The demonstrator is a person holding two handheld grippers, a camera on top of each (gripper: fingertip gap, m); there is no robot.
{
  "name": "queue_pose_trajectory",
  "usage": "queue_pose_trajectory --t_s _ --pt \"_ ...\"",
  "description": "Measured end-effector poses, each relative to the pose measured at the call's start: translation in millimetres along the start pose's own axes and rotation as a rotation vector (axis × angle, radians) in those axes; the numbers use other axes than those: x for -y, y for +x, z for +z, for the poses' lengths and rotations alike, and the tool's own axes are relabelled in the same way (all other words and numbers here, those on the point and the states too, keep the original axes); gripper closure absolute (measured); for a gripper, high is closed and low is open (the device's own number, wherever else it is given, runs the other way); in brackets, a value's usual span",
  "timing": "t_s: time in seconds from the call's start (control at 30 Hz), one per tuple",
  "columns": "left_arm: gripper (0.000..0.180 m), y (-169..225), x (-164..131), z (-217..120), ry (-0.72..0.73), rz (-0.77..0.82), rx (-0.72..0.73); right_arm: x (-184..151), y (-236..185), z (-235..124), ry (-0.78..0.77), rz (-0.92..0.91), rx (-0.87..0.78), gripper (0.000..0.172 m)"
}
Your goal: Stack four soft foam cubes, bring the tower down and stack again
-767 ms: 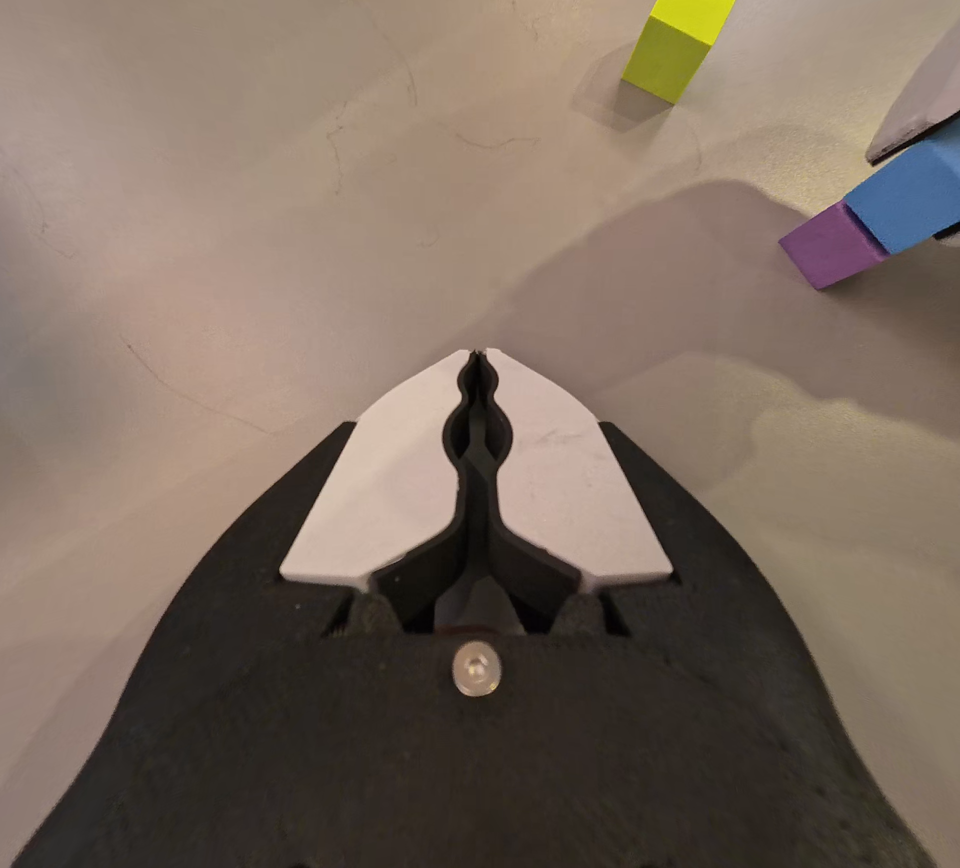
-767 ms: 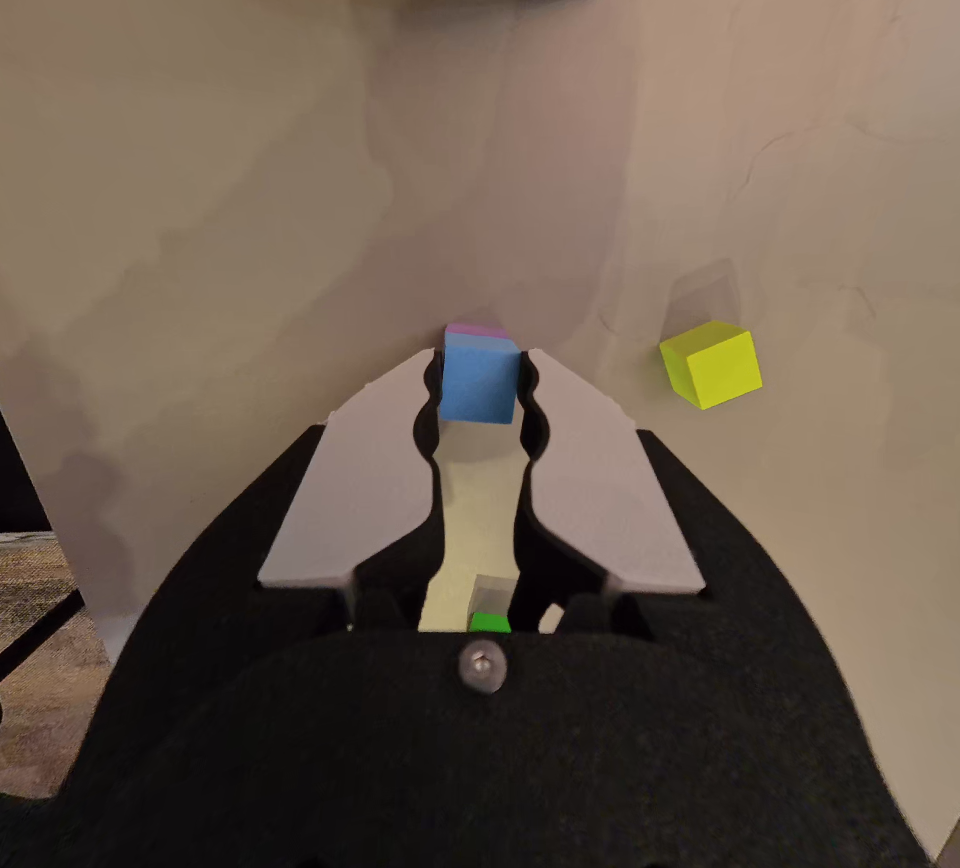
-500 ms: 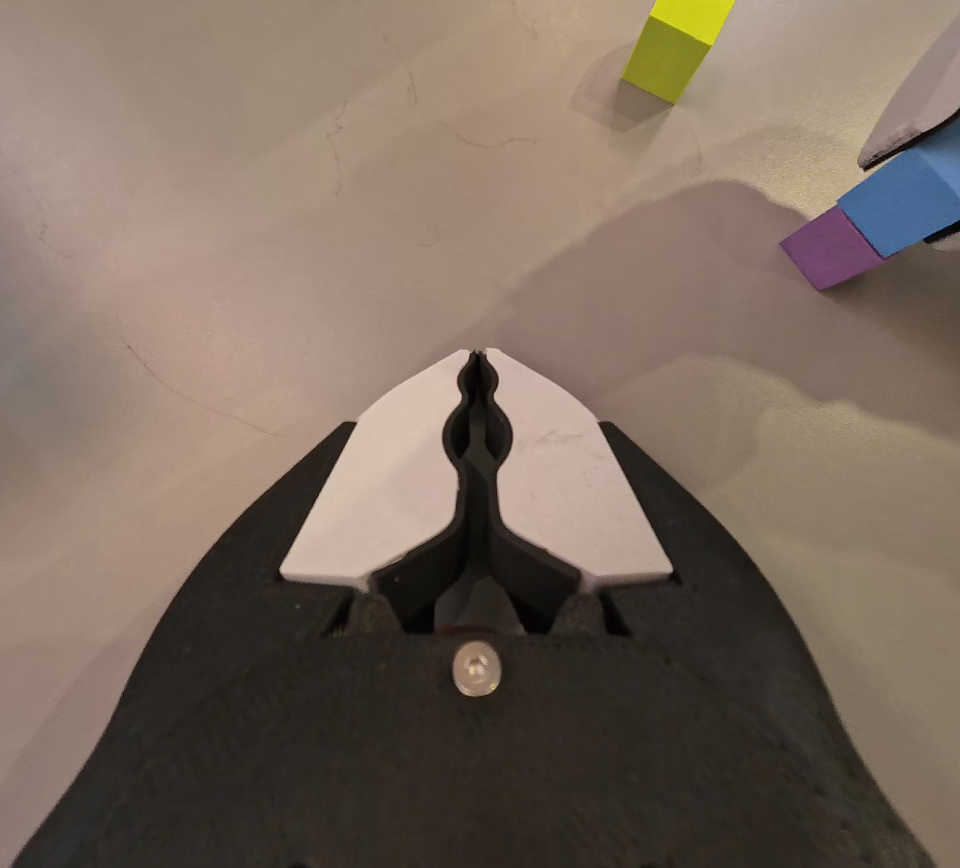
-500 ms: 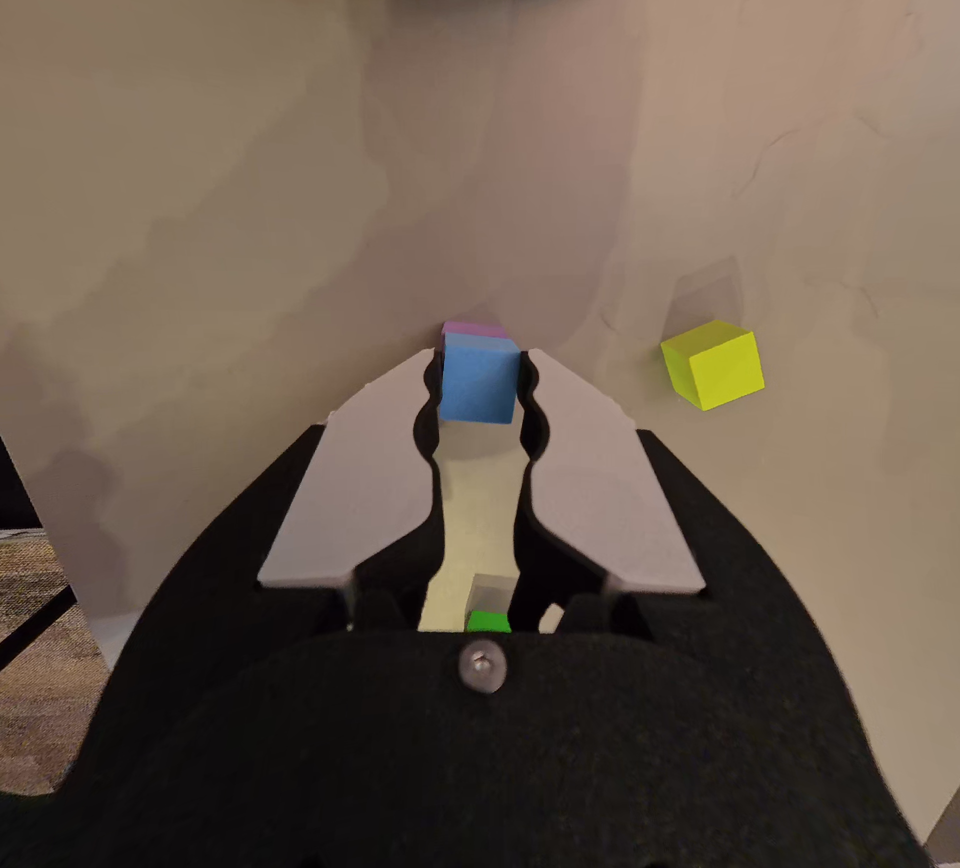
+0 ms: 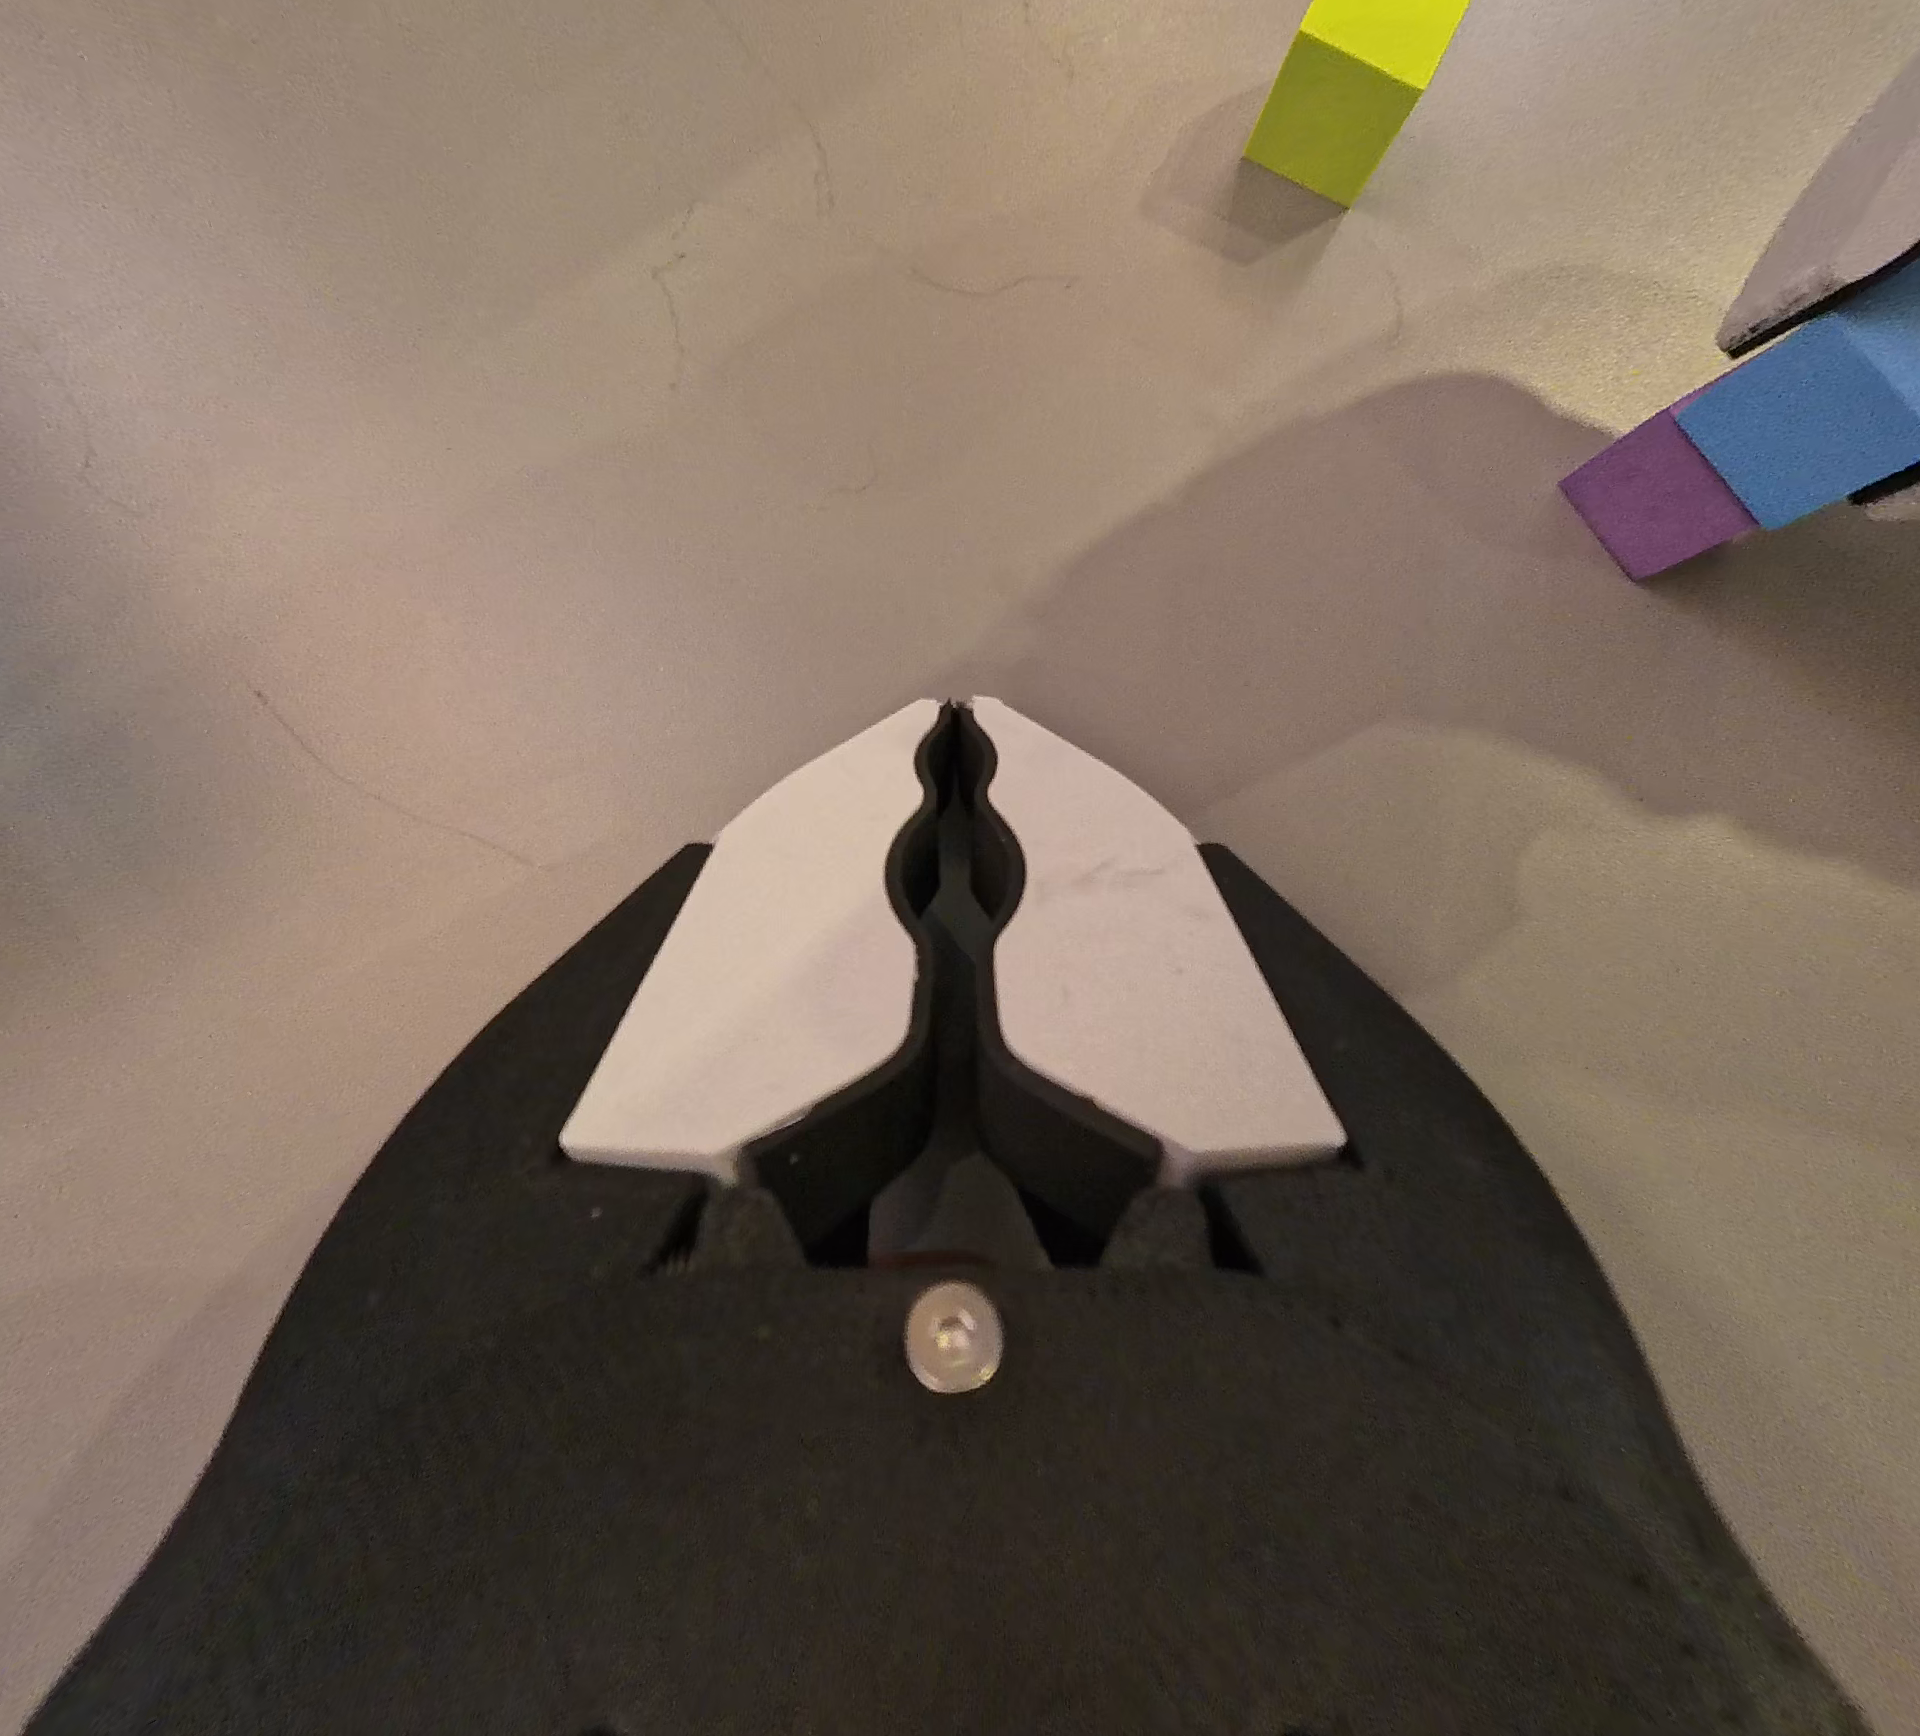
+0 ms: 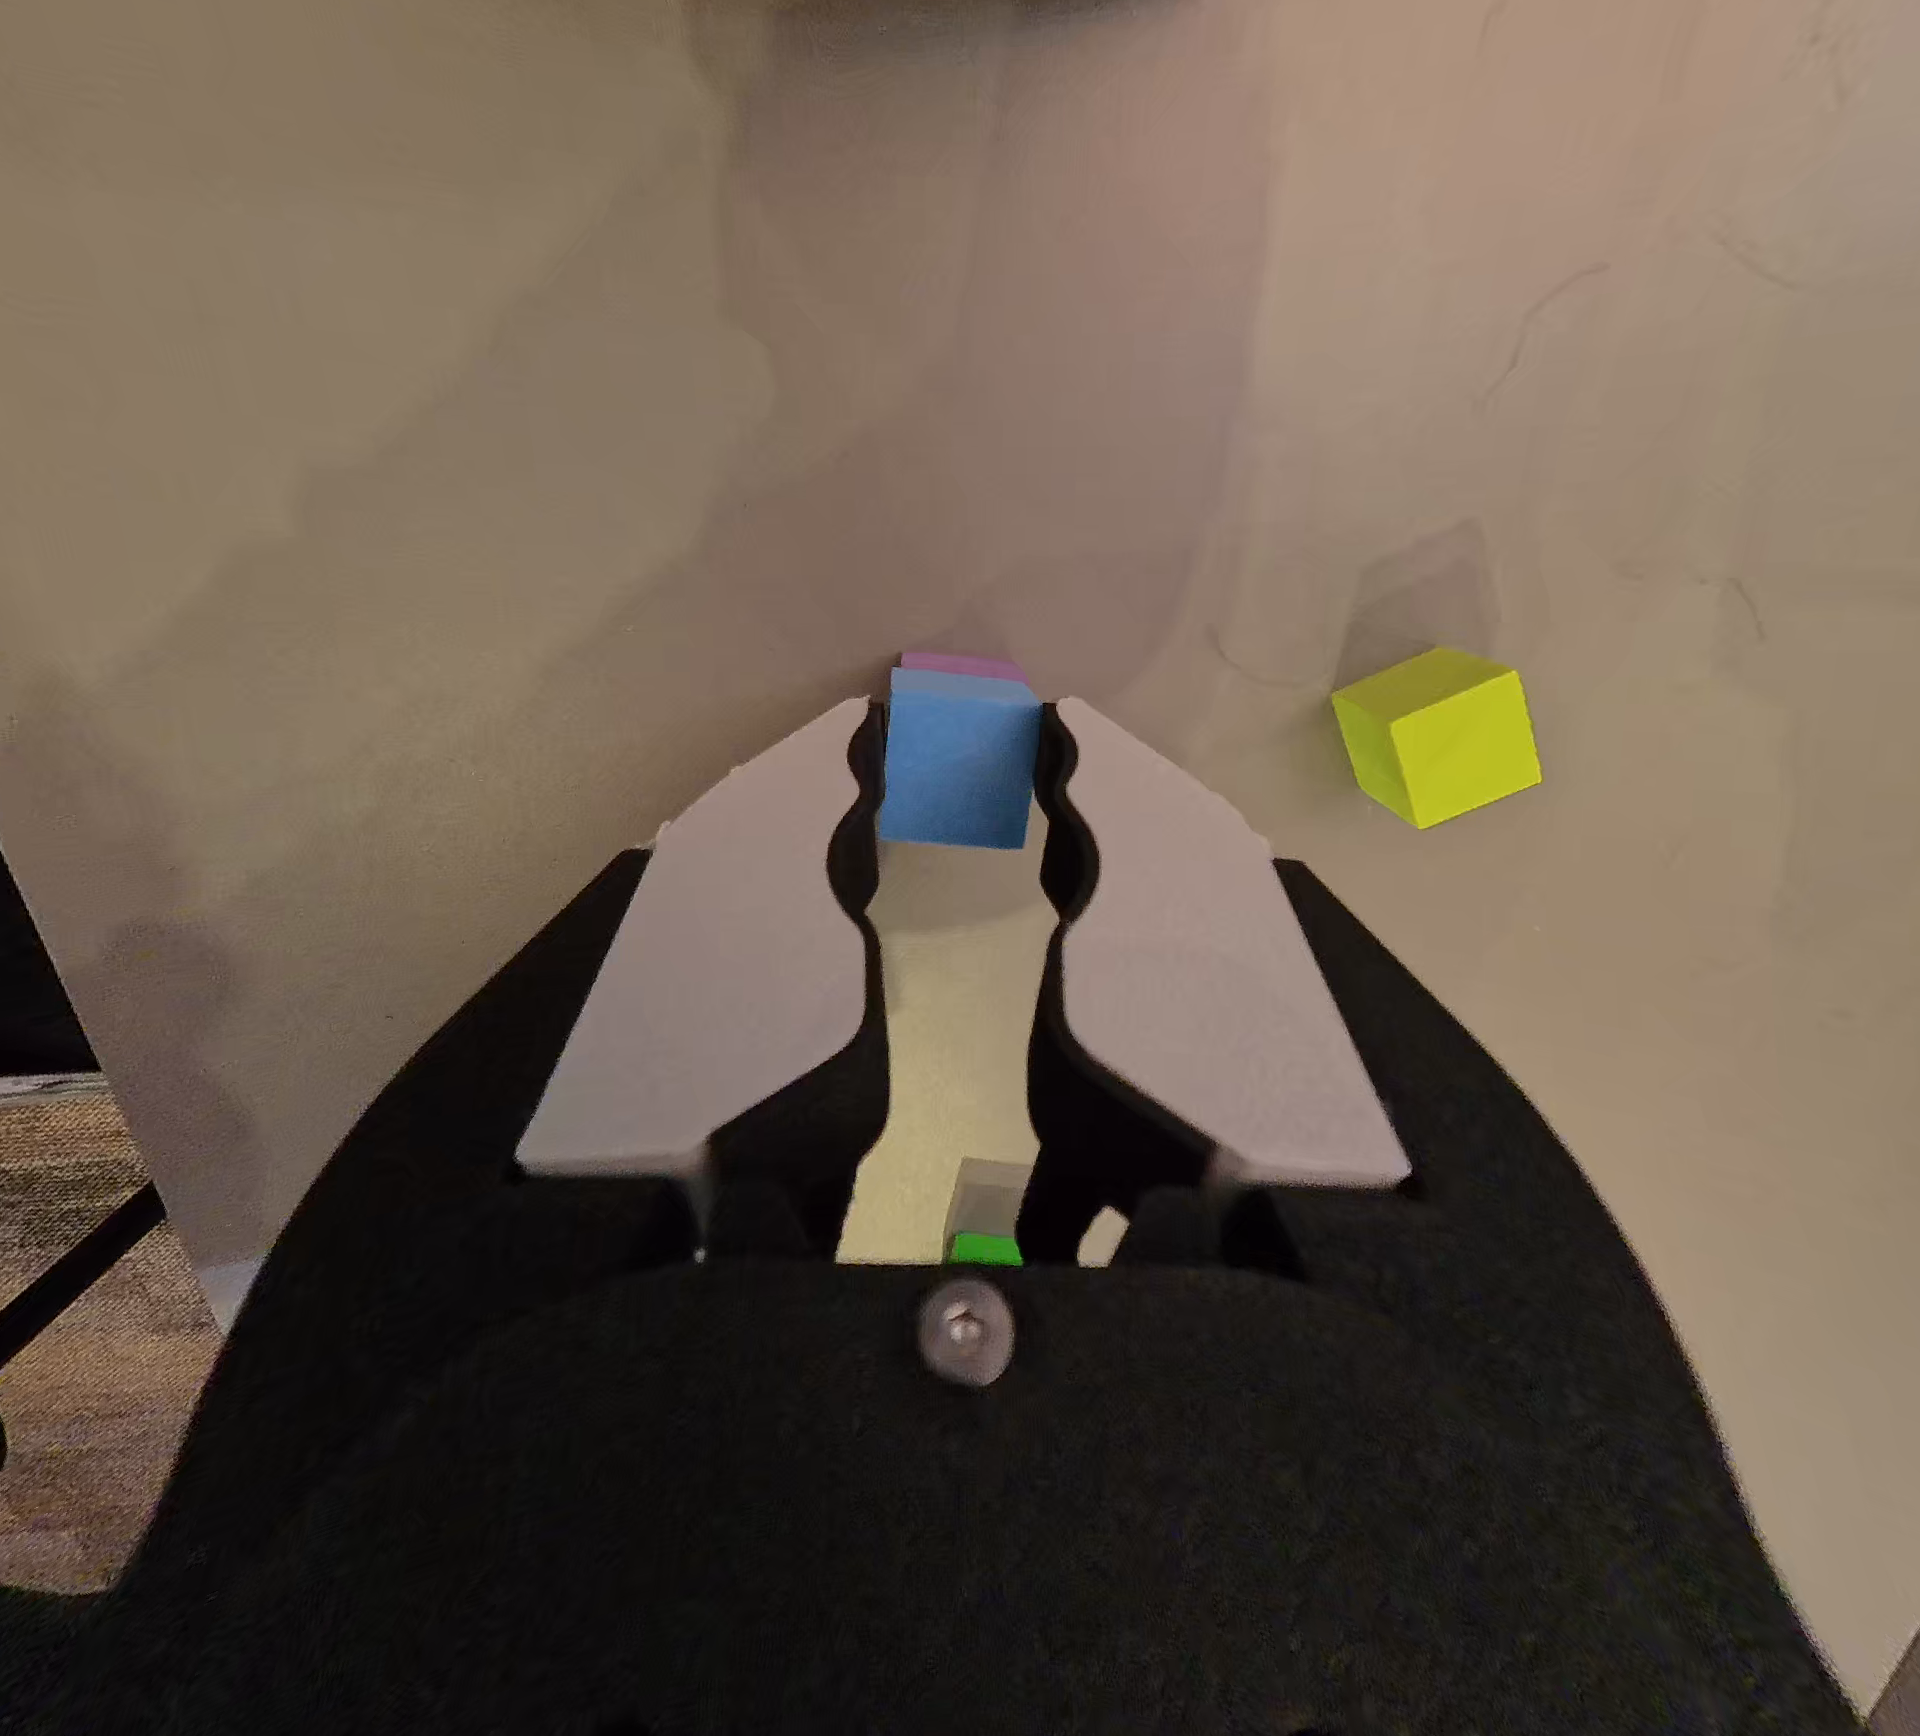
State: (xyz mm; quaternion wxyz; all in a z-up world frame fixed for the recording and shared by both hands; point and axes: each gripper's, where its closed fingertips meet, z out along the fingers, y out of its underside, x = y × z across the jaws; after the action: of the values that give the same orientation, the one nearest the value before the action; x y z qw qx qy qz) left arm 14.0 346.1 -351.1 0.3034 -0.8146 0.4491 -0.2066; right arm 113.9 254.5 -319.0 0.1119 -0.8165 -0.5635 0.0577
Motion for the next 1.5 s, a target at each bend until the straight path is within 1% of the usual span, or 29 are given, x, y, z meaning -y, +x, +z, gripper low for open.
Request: queue_pose_trajectory --t_s 0.03,0.2,0.43,1.17,1.33,1.43,1.5 --pt "0.180 0 0 0 0.000 0.000 0.000 0 0 0 -0.002 -0.001 -0.001 0.145" --pt "0.180 0 0 0 0.000 -0.001 -0.001 2 3 -6 0.012 0.007 -0.011 0.145" --pt "0.180 0 0 0 0.000 0.002 -0.001 -2 2 0 -0.007 0.010 -0.009 0.145" --pt "0.180 0 0 0 0.000 0.003 -0.001 1 2 0 0.004 0.077 -0.021 0.144" --pt "0.180 1 0 0 -0.001 0.005 -0.004 4 2 -2 0.031 0.090 -0.022 0.134" --pt "0.180 1 0 0 -0.001 0.005 -0.006 1 8 -16 0.058 0.115 -0.056 0.127" --pt "0.180 1 0 0 -0.001 0.005 -0.006 -6 12 -29 0.075 0.138 -0.086 0.127"
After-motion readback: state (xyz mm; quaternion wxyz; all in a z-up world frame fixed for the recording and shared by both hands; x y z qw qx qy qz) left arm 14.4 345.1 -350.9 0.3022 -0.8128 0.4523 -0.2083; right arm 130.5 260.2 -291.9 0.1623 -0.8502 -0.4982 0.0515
